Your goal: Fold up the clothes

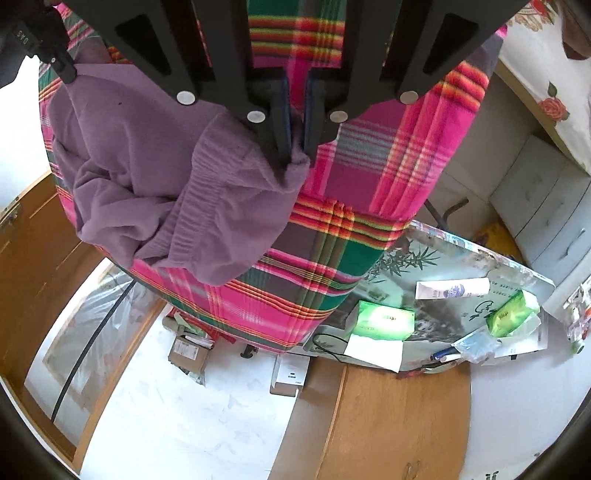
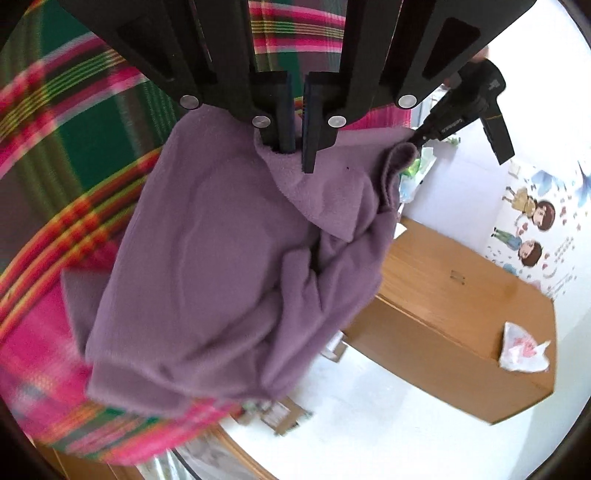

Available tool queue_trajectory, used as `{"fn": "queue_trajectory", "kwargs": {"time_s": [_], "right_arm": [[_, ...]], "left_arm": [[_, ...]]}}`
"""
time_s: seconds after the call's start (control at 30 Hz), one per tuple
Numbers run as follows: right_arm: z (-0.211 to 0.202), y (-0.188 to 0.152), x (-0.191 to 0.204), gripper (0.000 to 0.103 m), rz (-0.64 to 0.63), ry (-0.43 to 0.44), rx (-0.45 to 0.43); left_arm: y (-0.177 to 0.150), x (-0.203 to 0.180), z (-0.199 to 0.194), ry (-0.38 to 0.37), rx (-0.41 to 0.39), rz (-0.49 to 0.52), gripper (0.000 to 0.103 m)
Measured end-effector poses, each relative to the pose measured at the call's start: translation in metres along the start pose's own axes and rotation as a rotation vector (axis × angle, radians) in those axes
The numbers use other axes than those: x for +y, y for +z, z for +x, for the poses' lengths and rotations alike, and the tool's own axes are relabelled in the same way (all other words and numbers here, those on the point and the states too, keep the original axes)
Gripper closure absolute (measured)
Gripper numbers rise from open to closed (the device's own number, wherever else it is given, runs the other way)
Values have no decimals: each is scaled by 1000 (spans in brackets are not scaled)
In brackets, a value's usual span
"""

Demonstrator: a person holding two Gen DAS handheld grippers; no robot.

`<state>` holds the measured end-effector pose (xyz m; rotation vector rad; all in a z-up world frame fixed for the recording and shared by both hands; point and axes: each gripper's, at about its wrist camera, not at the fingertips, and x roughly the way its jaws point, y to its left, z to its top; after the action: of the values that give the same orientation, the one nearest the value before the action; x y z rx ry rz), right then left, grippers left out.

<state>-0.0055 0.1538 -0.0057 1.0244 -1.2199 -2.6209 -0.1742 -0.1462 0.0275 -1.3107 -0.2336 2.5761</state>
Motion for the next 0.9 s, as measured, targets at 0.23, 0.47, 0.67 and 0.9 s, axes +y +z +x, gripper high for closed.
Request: {"fn": "queue_trajectory", "kwargs": {"time_s": [0.23,0.47,0.67,0.9], "right_arm": [[-27,-1,2,100,-46,-1,-64],[-63,-11,7,100,-162,-48,-135],[-47,-10,1,100,-170,-94,-94],[-29,-14,-14,97,-164,-116,-40]], "left_arm": [[-24,-12,-18,-20,-6,25,97],[-56,-35,-35,2,-24,146,97],[-81,-53,-49,24,-39,256,90],[-93,-73,-61,113,-112,481,84]]}}
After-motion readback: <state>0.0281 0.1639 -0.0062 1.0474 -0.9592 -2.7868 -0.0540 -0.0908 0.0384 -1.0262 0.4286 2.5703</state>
